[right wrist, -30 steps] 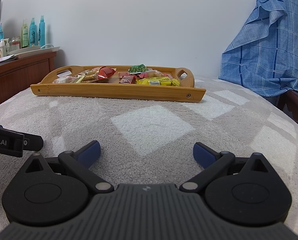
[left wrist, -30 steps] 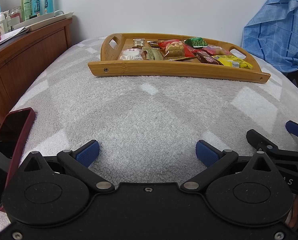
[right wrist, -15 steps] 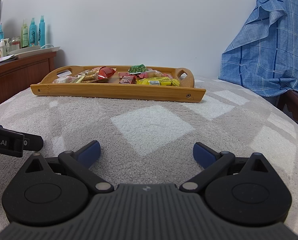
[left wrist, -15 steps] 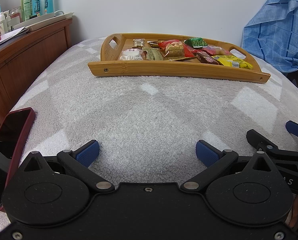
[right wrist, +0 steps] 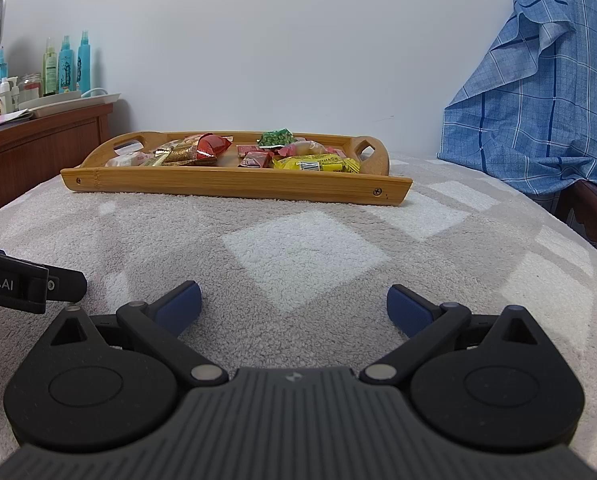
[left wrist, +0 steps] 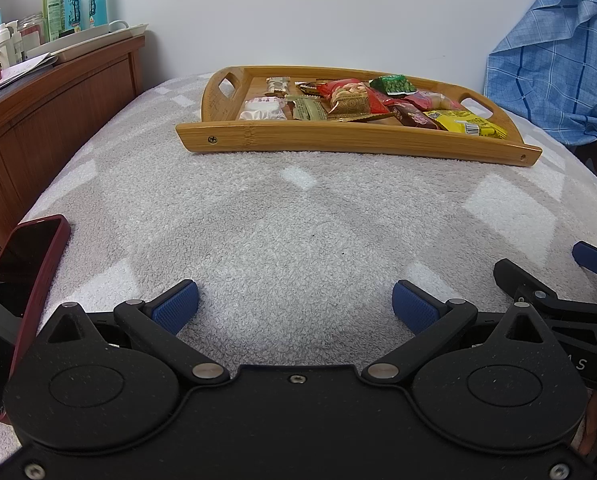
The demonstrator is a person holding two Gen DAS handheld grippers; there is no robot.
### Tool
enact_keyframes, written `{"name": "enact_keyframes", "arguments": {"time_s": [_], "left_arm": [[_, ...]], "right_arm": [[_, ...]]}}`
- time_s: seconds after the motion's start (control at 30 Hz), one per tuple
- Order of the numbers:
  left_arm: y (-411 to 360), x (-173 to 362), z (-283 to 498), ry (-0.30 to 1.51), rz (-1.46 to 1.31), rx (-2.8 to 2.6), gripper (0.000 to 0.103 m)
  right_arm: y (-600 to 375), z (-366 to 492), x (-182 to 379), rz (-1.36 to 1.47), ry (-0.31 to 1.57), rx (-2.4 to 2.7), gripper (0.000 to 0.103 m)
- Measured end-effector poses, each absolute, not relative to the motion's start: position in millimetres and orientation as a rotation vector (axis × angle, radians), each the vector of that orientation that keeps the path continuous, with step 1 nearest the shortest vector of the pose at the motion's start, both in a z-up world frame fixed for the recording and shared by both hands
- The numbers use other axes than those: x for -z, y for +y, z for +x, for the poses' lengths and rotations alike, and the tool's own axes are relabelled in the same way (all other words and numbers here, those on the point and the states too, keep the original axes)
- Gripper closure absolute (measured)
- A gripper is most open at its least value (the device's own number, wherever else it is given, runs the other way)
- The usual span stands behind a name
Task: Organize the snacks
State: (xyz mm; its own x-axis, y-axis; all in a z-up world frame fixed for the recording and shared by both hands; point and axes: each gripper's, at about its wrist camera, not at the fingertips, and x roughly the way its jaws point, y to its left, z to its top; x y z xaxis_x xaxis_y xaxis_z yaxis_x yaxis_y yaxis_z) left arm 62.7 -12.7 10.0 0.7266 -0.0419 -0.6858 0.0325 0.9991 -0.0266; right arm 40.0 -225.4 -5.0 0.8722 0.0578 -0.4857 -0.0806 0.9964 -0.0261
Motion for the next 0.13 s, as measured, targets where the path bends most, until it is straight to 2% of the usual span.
{"name": "enact_keyframes", "arguments": {"time_s": [0.13], "left_arm": [[-12.9, -10.0, 62.7, 0.756, -0.012, 0.041, 0.0]], "right_arm": [[-225.3, 39.9, 5.1, -0.046, 0.506, -0.072, 0.0]]}}
